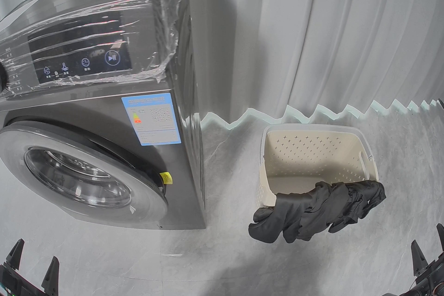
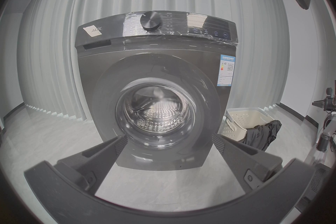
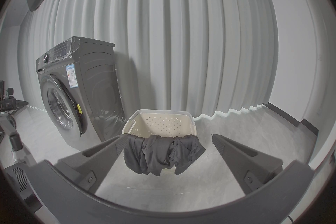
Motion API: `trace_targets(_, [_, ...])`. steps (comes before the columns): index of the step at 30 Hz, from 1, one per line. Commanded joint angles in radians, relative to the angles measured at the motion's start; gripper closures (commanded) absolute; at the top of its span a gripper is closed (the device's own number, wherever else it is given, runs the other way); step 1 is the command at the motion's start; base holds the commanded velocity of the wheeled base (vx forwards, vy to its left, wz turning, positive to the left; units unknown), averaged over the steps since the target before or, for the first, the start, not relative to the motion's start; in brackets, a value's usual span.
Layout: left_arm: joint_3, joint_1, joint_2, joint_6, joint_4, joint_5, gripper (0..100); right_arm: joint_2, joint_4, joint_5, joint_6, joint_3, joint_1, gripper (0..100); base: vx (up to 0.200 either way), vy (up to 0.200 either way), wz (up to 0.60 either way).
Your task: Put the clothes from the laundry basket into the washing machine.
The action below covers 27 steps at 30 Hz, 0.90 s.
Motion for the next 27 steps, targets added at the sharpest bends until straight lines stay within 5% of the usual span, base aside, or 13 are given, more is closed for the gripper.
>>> trace_targets(1, [0.016, 0.0, -0.016, -0.001, -0.001, 0.0, 0, -0.016, 0.0, 0.0, 0.0, 0.018, 0.0, 0, 0.0, 0.2, 0.0])
trace_targets(27, [0.016, 0.0, -0.016, -0.001, -0.001, 0.0, 0, -0.016, 0.0, 0.0, 0.0, 0.018, 0.0, 0, 0.0, 0.2, 0.0])
